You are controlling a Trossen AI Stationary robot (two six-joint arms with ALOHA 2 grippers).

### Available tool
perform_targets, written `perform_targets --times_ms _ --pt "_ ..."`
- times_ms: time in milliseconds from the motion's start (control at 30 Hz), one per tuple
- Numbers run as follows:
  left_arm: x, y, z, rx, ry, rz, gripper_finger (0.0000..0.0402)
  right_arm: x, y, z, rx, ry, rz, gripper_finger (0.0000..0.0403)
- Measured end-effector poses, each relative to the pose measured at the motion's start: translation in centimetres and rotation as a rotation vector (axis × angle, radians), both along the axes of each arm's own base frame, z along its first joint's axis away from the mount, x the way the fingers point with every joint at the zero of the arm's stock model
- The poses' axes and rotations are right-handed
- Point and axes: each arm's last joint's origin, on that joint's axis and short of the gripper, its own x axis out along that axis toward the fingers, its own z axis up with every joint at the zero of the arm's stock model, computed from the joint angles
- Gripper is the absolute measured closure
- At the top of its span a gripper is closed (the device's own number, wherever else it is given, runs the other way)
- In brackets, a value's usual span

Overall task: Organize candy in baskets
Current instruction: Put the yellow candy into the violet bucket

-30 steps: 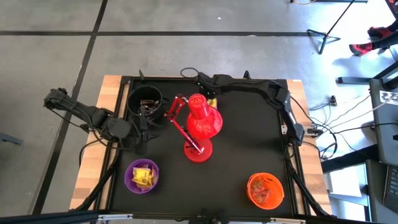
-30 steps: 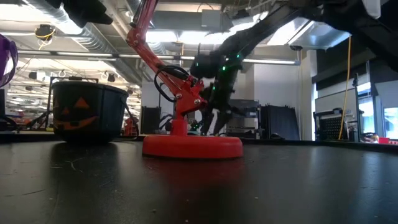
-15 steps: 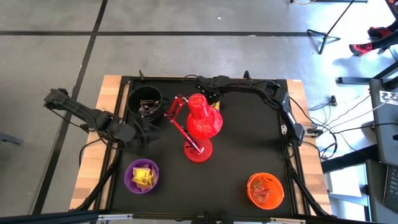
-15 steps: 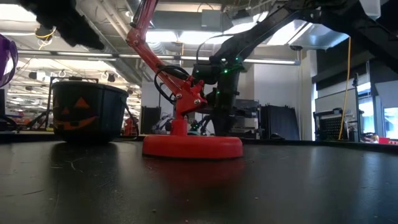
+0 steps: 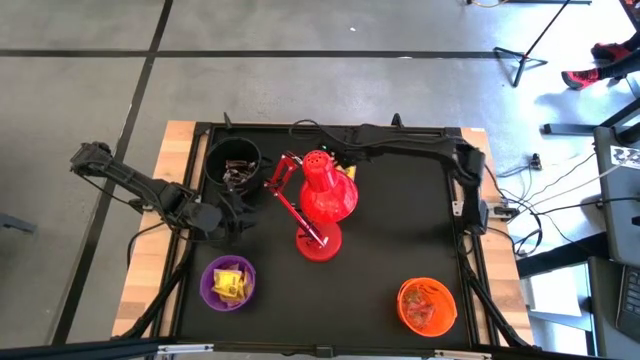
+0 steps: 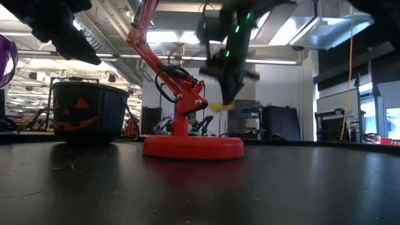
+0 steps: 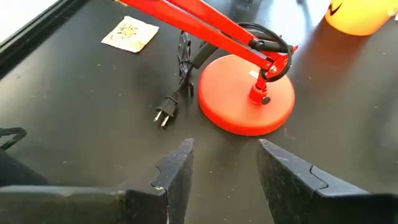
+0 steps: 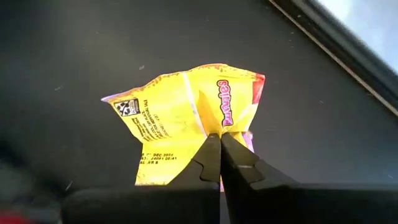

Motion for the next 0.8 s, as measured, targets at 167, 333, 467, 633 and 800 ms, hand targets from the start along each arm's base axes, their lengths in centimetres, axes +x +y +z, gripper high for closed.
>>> perform_targets --times_ms 167,333,467,633,800 --pt "0.1 -0.1 0.1 -0.04 -0.008 -0.017 0.0237 -1.3 4.8 3.3 -0.07 -0.001 0.028 0.0402" --pt "0.1 -0.2 0.1 -0.069 -0.005 -0.027 0.0237 -2.1 10.4 4.7 -0.098 -0.014 0.065 0.0402" --pt "0.1 -0.2 0.1 -0.084 -0.017 -0.019 0.0237 -2.2 15.2 4.9 -0.096 -0.071 0.112 0.0403" --pt "1.1 -0.6 1.4 -0.135 -0.167 -0.035 0.0237 -1.8 20.4 5.3 -0.063 -0.218 0.2 0.0403" --pt "2.0 -1.2 2.2 -0.146 -0.263 -0.107 0.0237 -2.2 23.2 5.5 -0.12 -0.299 0.207 0.0403"
